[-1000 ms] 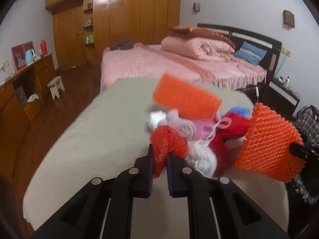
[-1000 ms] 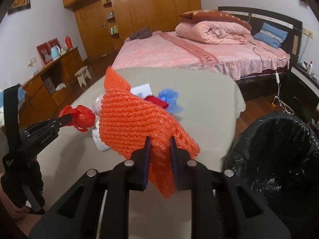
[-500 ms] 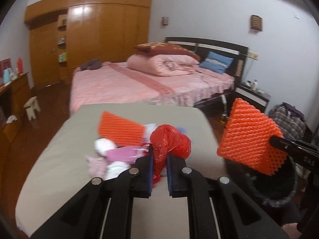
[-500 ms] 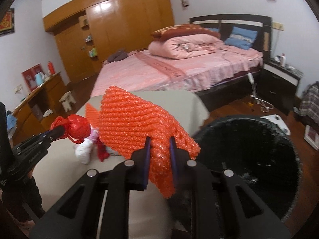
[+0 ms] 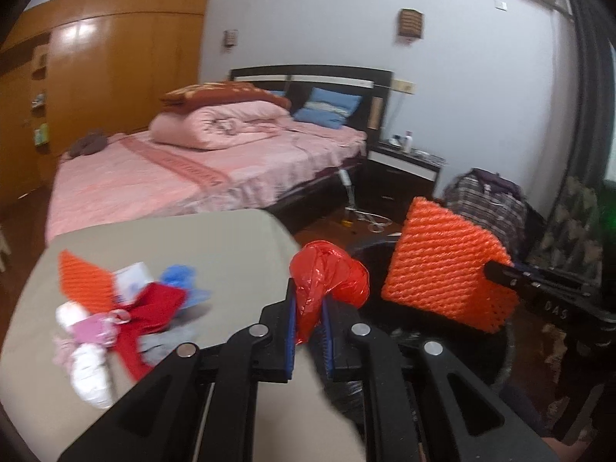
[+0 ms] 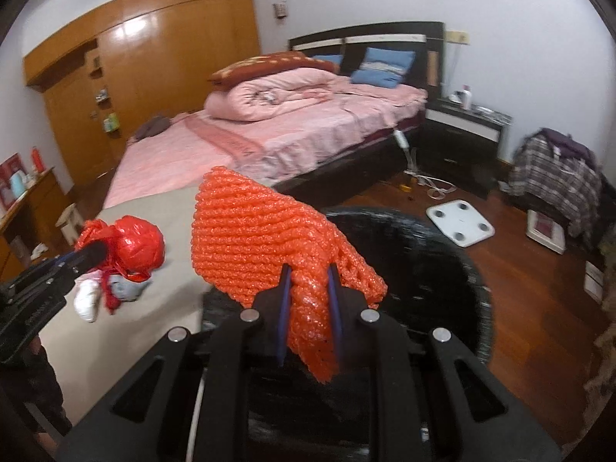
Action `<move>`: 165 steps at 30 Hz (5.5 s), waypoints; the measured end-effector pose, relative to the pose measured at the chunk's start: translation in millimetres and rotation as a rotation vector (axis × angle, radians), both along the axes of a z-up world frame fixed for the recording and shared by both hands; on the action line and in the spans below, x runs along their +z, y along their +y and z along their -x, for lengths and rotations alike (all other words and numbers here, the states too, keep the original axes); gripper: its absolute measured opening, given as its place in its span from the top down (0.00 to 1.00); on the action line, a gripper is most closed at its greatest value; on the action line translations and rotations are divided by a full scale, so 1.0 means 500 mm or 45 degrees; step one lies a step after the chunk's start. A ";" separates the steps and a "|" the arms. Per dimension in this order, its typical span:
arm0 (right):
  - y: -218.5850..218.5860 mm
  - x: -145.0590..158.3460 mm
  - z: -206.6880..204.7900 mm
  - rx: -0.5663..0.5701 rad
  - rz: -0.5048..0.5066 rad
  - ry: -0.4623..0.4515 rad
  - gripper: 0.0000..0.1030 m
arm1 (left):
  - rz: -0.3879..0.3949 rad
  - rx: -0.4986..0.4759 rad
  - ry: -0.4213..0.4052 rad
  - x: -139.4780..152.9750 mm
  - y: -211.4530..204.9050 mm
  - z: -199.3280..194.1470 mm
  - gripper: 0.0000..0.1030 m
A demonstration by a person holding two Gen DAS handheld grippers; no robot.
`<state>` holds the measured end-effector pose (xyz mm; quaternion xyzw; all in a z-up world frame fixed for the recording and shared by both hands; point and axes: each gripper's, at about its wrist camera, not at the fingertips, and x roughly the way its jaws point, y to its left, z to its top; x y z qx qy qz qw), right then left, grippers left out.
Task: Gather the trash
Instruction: 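Carry the orange mesh sleeve and red bag over the bin and release both, then grasp the white cloth with the left tool while the right tool grasps the grey cloth, then carry the white and grey cloths over the bin and release both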
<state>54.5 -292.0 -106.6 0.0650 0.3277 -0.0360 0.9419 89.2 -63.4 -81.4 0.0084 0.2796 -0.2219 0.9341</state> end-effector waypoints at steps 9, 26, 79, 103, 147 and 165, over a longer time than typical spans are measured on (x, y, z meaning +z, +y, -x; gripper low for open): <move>-0.076 -0.048 0.032 -0.156 0.048 0.081 0.76 | 0.011 -0.194 0.074 -0.033 -0.133 -0.025 0.84; 0.023 -0.024 0.013 -0.084 0.029 -0.020 0.06 | -0.070 0.158 -0.007 -0.032 0.061 -0.007 0.22; 0.391 -0.076 -0.126 0.410 0.084 -0.015 0.06 | -0.131 0.632 0.218 -0.180 0.399 -0.040 0.61; 0.490 -0.153 -0.218 0.514 0.028 0.120 0.17 | -0.127 0.630 0.248 -0.197 0.426 -0.054 0.77; 0.300 0.005 -0.073 0.423 -0.055 -0.029 0.60 | -0.050 0.387 0.037 -0.045 0.253 0.003 0.77; 0.109 0.042 0.005 0.123 -0.019 -0.102 0.60 | -0.011 0.122 -0.015 0.000 0.058 0.003 0.77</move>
